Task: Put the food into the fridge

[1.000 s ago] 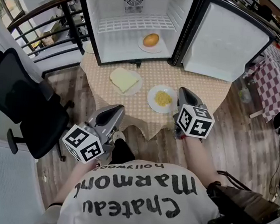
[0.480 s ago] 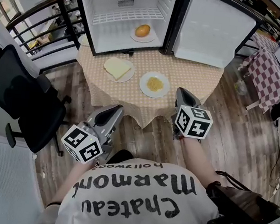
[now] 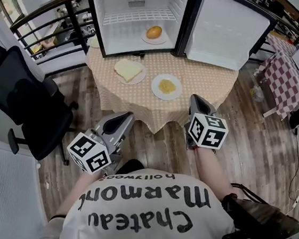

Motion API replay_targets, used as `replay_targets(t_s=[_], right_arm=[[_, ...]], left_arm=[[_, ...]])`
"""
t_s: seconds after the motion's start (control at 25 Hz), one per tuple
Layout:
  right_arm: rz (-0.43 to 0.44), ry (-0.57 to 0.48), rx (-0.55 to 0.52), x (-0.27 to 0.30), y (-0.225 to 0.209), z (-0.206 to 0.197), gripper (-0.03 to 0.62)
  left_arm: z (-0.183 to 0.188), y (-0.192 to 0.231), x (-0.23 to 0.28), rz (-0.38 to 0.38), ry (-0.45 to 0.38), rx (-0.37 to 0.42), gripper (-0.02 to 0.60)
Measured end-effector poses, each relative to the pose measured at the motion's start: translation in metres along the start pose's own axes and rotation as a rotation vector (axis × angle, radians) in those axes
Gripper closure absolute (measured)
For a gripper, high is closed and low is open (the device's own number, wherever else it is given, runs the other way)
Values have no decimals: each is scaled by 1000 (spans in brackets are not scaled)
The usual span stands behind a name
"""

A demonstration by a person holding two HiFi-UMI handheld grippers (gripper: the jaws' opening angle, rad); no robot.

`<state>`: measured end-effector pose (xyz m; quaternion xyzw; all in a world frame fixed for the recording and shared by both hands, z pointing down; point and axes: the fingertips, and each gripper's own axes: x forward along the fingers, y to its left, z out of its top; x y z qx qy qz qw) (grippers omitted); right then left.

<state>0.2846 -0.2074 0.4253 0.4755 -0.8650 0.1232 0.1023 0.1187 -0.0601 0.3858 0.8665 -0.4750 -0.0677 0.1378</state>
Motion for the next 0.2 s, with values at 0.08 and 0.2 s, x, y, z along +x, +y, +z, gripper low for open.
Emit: replay_targets(t_s=[0.08, 0.2], right_arm=[[-1, -2, -1, -2, 2, -1, 579], [0, 1, -2, -5, 7, -3, 579]], left_arm=[[-1, -1, -4, 5, 2, -2, 577], [-1, -3, -11, 7, 1, -4, 577]])
